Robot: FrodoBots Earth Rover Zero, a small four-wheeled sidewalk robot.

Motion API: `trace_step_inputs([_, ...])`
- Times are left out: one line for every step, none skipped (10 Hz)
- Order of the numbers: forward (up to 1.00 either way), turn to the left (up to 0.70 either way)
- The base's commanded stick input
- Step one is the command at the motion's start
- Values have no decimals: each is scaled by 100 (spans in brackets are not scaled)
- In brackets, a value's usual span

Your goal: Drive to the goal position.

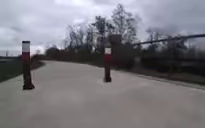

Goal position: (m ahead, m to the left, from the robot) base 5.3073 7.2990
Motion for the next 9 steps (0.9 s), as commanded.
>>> trace_step_inputs([100, 27])
trace_step_inputs([100, 27])
trace_step_inputs([100, 27])
trace_step_inputs([100, 27])
trace_step_inputs([100, 27])
trace_step_inputs([100, 27])
trace_step_inputs([100, 27])
trace_step_inputs([100, 27])
trace_step_inputs([100, 27])
